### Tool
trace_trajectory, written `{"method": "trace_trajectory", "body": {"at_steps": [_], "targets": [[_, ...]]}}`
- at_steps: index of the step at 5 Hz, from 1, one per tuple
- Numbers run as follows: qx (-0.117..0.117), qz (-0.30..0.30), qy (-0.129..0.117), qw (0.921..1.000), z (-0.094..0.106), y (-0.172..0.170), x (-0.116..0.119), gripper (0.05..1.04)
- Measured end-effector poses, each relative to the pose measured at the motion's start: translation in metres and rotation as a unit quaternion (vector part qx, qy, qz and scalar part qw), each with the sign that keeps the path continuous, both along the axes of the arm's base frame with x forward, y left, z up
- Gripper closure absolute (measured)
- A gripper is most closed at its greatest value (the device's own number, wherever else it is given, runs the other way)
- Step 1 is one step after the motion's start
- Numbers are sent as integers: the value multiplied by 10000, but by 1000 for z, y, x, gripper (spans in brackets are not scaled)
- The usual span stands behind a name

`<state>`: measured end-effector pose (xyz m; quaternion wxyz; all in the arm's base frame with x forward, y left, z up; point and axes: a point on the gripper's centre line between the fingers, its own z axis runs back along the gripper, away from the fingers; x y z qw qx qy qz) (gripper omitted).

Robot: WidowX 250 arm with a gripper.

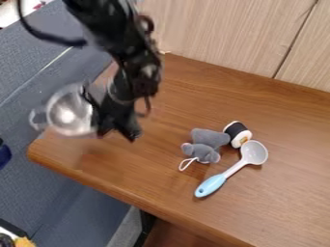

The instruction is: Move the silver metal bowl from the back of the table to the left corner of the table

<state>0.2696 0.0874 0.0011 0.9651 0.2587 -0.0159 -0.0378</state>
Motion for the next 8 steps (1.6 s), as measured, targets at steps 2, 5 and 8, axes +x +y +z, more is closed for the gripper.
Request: {"method": "trace_trajectory", "body": {"at_steps": [2,5,8], "targets": [[-50,194,138,9997,-18,6,6,1011],[-218,201,45,9995,-19,1,11,524],[-442,-45,-122,9989,-13,-13,15,75]]}}
